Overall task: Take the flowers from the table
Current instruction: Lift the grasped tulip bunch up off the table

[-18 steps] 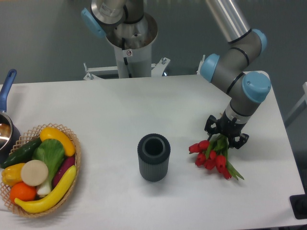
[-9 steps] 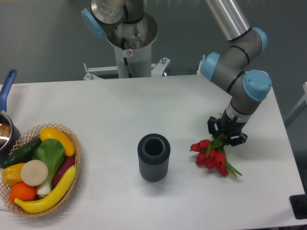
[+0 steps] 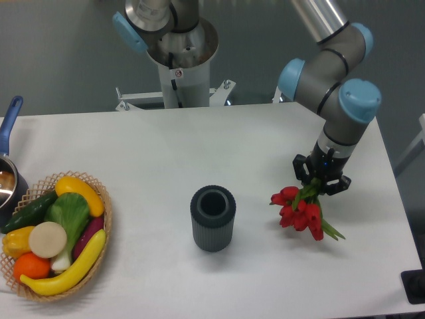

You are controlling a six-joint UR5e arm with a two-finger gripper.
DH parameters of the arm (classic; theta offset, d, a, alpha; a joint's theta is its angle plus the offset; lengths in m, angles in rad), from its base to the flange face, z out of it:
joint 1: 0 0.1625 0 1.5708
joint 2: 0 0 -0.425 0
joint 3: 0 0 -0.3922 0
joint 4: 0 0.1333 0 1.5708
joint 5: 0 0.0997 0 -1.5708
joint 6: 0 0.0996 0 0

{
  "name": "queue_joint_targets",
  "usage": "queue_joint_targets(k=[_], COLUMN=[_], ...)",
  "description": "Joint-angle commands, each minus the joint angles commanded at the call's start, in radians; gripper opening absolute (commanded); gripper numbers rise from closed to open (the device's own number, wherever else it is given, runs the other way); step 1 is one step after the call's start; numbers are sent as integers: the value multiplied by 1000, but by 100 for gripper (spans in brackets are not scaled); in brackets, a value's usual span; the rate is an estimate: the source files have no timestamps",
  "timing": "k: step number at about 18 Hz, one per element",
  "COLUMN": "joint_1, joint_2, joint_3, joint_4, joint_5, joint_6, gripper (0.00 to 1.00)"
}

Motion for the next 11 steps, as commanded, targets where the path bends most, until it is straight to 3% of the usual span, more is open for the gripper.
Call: queue_joint_targets(k=[4, 7, 11], joint_1=[1, 17, 20], joint_2=[95, 125, 151], joint_3=[9, 17, 51], joint_4=[-2, -2, 0], joint_5=[-101, -234, -421], joint_6=[-3, -20, -141], gripper=[34, 34, 34])
